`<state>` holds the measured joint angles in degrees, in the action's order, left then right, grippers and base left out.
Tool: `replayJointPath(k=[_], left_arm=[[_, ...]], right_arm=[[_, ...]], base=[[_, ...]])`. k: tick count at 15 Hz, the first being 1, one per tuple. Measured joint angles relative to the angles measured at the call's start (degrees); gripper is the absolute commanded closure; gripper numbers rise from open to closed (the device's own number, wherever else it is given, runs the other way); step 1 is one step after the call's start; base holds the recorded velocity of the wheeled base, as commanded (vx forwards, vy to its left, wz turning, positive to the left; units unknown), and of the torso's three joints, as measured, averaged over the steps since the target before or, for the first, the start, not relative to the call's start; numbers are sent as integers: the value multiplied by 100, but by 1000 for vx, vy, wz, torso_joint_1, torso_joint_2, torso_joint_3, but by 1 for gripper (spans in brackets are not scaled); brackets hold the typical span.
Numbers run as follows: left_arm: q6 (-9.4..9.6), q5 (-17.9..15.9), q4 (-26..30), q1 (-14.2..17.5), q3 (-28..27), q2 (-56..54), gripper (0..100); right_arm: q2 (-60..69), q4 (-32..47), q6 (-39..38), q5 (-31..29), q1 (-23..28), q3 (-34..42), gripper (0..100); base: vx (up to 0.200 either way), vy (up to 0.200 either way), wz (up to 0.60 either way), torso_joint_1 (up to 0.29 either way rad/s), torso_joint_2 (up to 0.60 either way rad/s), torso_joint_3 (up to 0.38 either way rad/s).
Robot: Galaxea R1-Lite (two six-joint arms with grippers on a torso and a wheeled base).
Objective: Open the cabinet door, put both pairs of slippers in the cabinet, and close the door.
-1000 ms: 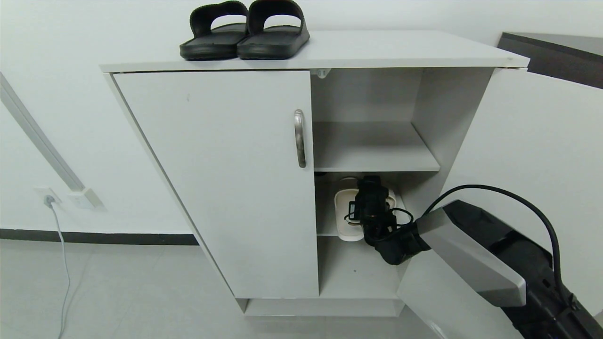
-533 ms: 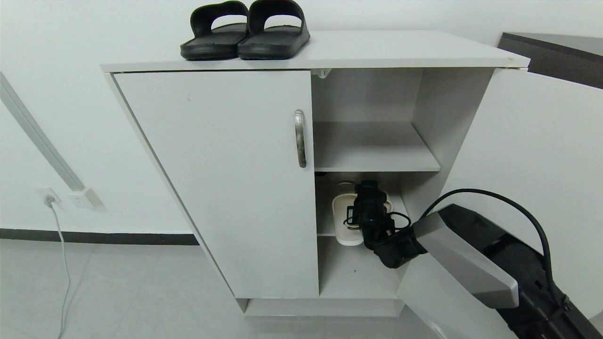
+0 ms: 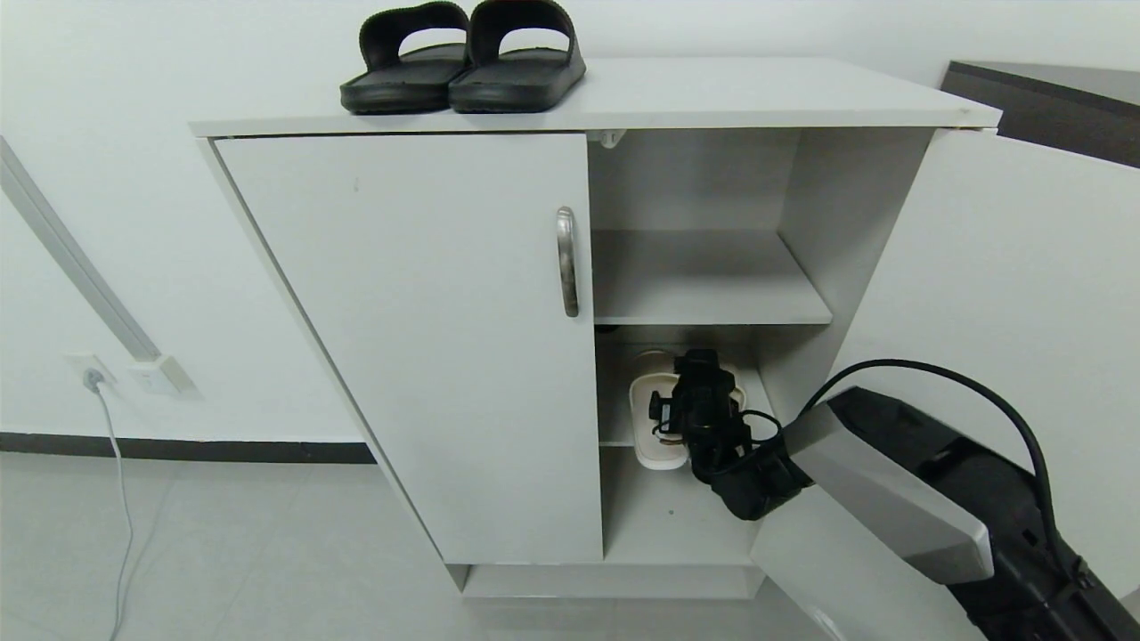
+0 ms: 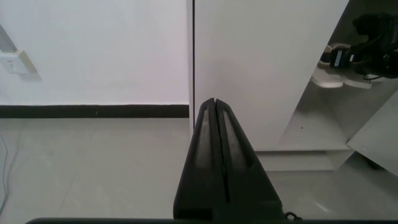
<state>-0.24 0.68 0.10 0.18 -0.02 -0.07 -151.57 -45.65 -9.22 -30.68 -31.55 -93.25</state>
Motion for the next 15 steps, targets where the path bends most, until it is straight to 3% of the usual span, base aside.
replayJointPath(k=[3,11,15], left_arm=[[2,-4,0,-5,0,0,100],[0,-26,1,-5,-5,0,100],[0,-26,1,-5,-7,0,100]], right_arm=[[538,-569,-2,-11,-155,1007,0],[2720,-1913,-44,-99,-1095,4843,0],[3205,-2060,-187,-122,-1247,5333,0]], base=[[0,0,0,0,0,0],[0,0,0,0,0,0],[-150,0,0,1,3,3]])
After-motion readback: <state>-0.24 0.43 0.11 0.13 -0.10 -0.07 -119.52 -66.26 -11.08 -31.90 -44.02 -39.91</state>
